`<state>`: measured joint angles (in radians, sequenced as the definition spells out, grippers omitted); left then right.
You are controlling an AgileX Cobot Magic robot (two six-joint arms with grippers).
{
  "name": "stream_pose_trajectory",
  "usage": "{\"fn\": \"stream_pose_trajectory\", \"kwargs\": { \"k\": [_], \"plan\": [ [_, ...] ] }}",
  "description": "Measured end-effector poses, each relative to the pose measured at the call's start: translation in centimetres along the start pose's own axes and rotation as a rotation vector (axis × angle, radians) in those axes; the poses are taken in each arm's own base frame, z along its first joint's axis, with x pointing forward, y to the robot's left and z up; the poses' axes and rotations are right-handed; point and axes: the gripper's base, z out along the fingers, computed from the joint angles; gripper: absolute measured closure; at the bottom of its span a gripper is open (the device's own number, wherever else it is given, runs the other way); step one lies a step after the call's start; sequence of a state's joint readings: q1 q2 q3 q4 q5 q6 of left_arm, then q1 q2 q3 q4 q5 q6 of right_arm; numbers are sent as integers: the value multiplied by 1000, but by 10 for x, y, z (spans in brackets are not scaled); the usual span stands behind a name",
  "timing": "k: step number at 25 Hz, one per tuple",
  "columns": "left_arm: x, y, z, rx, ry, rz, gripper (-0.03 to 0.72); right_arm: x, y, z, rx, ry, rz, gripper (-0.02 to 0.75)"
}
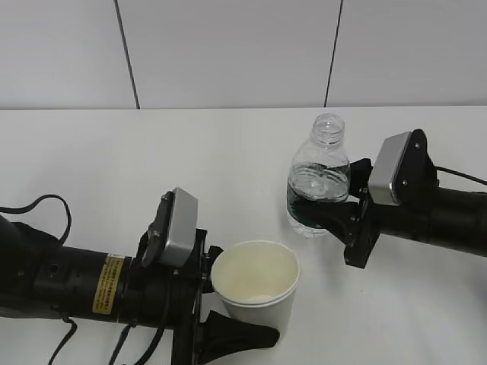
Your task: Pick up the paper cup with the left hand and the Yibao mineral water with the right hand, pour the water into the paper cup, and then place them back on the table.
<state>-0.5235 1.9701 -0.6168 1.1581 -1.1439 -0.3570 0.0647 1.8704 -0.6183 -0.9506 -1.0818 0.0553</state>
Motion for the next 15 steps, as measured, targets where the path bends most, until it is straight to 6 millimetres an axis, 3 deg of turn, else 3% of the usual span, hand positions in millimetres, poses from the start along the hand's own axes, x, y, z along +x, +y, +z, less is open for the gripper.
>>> {"fn": "stream_pose_trajectory", "kwargs": {
  "k": [9, 15],
  "plan": [
    [-4, -2, 8, -12, -18, -6, 265, -10, -1, -4, -5, -1, -75, 356],
    [-16, 7, 22, -9, 2, 69, 265, -9, -2, -4, -3, 28, -167, 356]
  ]
}}
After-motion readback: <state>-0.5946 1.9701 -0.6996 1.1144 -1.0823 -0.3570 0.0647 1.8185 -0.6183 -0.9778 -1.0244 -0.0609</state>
